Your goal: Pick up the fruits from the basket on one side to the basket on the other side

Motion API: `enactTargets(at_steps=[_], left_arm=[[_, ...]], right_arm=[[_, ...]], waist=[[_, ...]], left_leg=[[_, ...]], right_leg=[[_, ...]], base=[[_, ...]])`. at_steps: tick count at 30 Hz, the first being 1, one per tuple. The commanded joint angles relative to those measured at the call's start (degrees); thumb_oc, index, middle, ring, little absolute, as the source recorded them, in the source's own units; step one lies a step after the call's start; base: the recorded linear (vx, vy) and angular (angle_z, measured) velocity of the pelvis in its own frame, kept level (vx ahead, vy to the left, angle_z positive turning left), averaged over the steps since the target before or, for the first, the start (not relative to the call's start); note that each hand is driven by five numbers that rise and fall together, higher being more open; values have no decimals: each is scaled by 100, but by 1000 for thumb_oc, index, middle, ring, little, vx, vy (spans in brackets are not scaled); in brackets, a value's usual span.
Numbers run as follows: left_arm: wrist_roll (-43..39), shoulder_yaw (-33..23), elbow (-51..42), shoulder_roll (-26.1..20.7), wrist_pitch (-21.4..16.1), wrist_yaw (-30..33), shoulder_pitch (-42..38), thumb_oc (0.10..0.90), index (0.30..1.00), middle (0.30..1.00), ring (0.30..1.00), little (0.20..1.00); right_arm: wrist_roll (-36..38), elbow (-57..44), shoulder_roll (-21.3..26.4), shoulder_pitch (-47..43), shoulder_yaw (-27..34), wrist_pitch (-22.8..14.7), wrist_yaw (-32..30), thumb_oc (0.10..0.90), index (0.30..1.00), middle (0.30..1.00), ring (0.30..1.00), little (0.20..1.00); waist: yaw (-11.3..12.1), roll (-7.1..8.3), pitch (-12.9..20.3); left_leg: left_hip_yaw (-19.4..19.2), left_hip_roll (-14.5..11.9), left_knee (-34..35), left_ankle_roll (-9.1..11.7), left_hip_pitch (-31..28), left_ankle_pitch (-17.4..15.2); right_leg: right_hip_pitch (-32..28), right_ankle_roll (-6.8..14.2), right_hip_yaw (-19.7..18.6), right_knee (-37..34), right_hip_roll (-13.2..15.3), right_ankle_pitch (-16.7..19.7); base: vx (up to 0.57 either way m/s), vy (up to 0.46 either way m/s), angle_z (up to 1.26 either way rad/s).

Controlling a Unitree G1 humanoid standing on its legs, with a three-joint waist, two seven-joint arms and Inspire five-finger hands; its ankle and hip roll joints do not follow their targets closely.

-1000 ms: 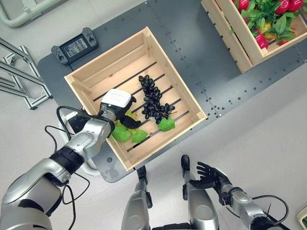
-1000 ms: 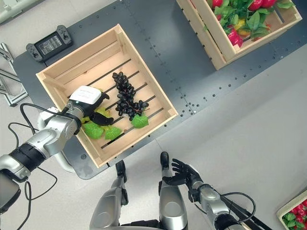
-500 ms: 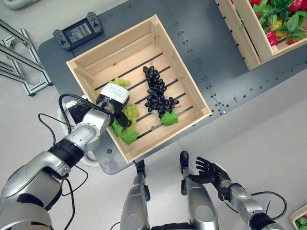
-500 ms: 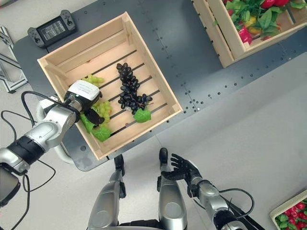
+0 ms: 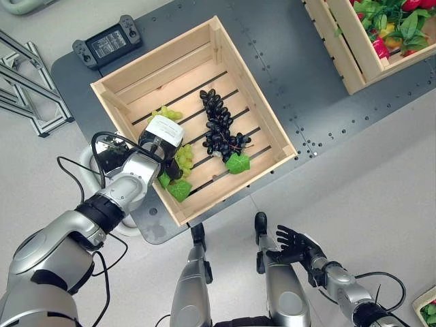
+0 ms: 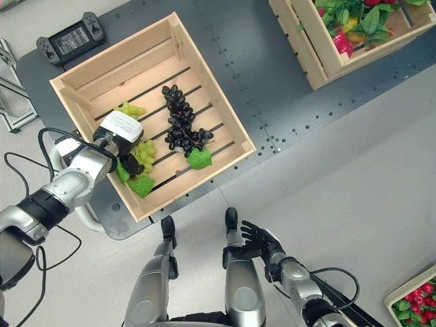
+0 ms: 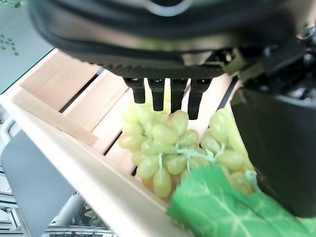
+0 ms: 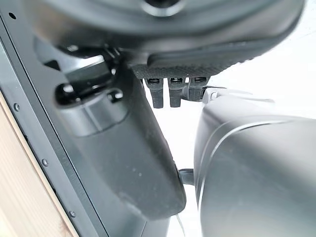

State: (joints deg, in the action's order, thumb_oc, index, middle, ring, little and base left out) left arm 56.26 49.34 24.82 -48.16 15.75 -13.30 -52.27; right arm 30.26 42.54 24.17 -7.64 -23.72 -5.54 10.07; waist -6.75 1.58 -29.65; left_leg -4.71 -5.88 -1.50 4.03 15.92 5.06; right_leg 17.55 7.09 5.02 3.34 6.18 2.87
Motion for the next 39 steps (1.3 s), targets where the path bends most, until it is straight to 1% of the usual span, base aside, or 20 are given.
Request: enactTargets(at_steps=[1, 3, 5, 7, 8, 9, 10, 13, 14, 21, 24, 28, 29, 31, 32, 33, 36, 37, 38, 39], left_arm=[[839, -132, 595, -539, 387, -67, -676, 800, 900, 900, 900, 900], [958, -140, 843, -414, 407, 125, -660, 800, 900, 900, 900, 900], [1050, -141, 1158, -230, 438, 476, -639, 800, 900, 900, 900, 900], [992, -122, 1365, -146, 431, 713, -649, 800, 900, 900, 900, 900], [1040, -107, 1512, -58, 442, 847, -642, 591, 587, 587, 587, 587], [1066, -129, 1676, 29, 437, 983, -609, 460, 389, 389, 389, 389], [1063, -129, 1807, 86, 427, 1110, -589, 400, 300, 300, 300, 300], [1132, -125, 2016, 176, 368, 1425, -559, 400, 300, 300, 300, 300], [1163, -102, 2192, 244, 355, 1726, -566, 400, 300, 300, 300, 300], [1252, -66, 2449, 362, 479, 1735, -513, 400, 300, 300, 300, 300], [1081, -122, 2473, 468, 616, 1964, -423, 400, 300, 300, 300, 300], [747, -224, 2464, 468, 637, 2315, -351, 400, 300, 300, 300, 300], [509, -304, 2468, 432, 591, 2613, -311, 400, 300, 300, 300, 300], [378, -398, 2464, 397, 502, 2874, -277, 400, 300, 300, 300, 300], [136, -430, 2411, 336, 438, 3123, -251, 400, 300, 300, 300, 300], [-24, -545, 2335, 282, 314, 3445, -165, 400, 300, 300, 300, 300], [-531, -779, 2106, 150, 111, 4044, 2, 400, 300, 300, 300, 300], [-761, -981, 1947, 80, -92, 4466, 154, 400, 300, 300, 300, 300], [-886, -1097, 1850, 43, -174, 4678, 243, 400, 300, 300, 300, 300], [-993, -1310, 1664, -13, -352, 4989, 417, 400, 300, 300, 300, 300]], right_arm=[[356, -232, 142, 136, -58, -279, -11, 800, 900, 900, 900, 900], [398, -206, 118, 95, -97, -294, -20, 800, 900, 900, 900, 900], [425, -125, 79, 48, -141, -309, 5, 800, 900, 900, 900, 900], [425, -107, 65, 27, -166, -314, 6, 800, 900, 900, 900, 900], [408, -69, 48, 9, -178, -332, 22, 800, 900, 900, 900, 900], [401, -66, 38, -1, -203, -327, 10, 800, 900, 900, 900, 900], [396, -58, 38, -16, -220, -331, 6, 800, 900, 900, 900, 900], [428, -61, 39, -56, -248, -302, -16, 800, 900, 900, 900, 900], [418, -42, 27, -76, -280, -318, -42, 800, 900, 900, 900, 900], [427, 18, 53, -125, -275, -340, 12, 800, 900, 900, 900, 900], [415, 39, 27, -128, -289, -357, -33, 800, 900, 900, 900, 900], [430, 81, 9, -117, -241, -401, -65, 800, 900, 900, 900, 900], [428, 94, -2, -108, -218, -411, -82, 800, 900, 900, 900, 900], [419, 82, 1, -82, -195, -414, -99, 800, 900, 900, 900, 900], [417, 57, 2, -49, -167, -417, -124, 800, 900, 900, 900, 900], [427, 18, 0, 5, -130, -408, -169, 800, 900, 900, 900, 900], [455, 16, -24, 124, -36, -454, -225, 800, 900, 900, 900, 900], [454, 15, -43, 190, 35, -463, -250, 800, 900, 900, 900, 900], [446, 13, -52, 228, 75, -479, -264, 800, 900, 900, 900, 900], [423, -3, -68, 304, 137, -518, -293, 800, 900, 900, 900, 900]], waist=[[92, 313, -14], [93, 353, -14], [83, 404, -14], [70, 424, -14], [64, 441, -14], [52, 452, -14], [46, 456, -14], [38, 463, -14], [19, 474, -14], [-10, 469, -14], [-9, 459, -14], [22, 419, -14], [41, 401, -14], [52, 387, -14], [62, 370, -11], [76, 348, 31], [114, 299, 130], [147, 267, 187], [168, 247, 218], [198, 216, 273]], left_leg=[[1, 270, -821, -140, 137, -715], [0, 272, -842, -150, 126, -733], [-16, 263, -872, -150, 118, -746], [-21, 260, -901, -145, 135, -754], [-30, 257, -905, -149, 131, -754], [-31, 257, -932, -145, 146, -753], [-38, 259, -926, -148, 144, -750], [-56, 257, -903, -144, 138, -737], [-69, 249, -906, -142, 149, -732], [-99, 255, -899, -137, 157, -724], [-94, 262, -901, -136, 129, -729], [-74, 279, -836, -135, 41, -717], [-71, 284, -792, -137, -12, -707], [-62, 294, -769, -134, -56, -703], [-55, 296, -758, -134, -91, -706], [-48, 303, -722, -136, -139, -706], [-25, 316, -613, -134, -252, -690], [5, 324, -545, -131, -324, -678], [16, 323, -501, -127, -362, -669], [43, 323, -427, -120, -431, -654]], right_leg=[[332, 16, -79, 560, -13, -74], [304, 9, -69, 561, -23, -82], [273, 0, -67, 556, -40, -87], [269, -4, -77, 546, -48, -85], [256, -9, -82, 538, -58, -80], [257, -12, -98, 537, -65, -75], [249, -17, -106, 524, -70, -70], [240, -23, -117, 500, -77, -59], [254, -25, -138, 491, -83, -46], [270, -45, -176, 491, -102, -51], [238, -54, -184, 498, -105, -71], [144, -64, -167, 456, -102, -85], [92, -64, -154, 430, -96, -87], [45, -68, -150, 407, -93, -91], [12, -71, -142, 404, -88, -101], [-26, -77, -136, 389, -85, -115], [-143, -85, -111, 316, -80, -131], [-215, -88, -94, 279, -75, -142], [-250, -88, -79, 257, -70, -148], [-325, -90, -57, 208, -63, -156]], base=[[0, 0, 0], [0, 0, 0], [0, 0, 0], [0, 0, 0], [0, 0, 0], [0, 0, 0], [-3, 10, -3], [0, 0, 0], [0, 0, 0], [-2, 3, -1], [0, 0, 0], [0, 0, 0], [0, 0, 0], [0, 0, 0], [0, 0, 0], [0, 0, 0], [11, -1, 0], [35, -7, -1], [39, -10, 3], [35, -9, 6]])
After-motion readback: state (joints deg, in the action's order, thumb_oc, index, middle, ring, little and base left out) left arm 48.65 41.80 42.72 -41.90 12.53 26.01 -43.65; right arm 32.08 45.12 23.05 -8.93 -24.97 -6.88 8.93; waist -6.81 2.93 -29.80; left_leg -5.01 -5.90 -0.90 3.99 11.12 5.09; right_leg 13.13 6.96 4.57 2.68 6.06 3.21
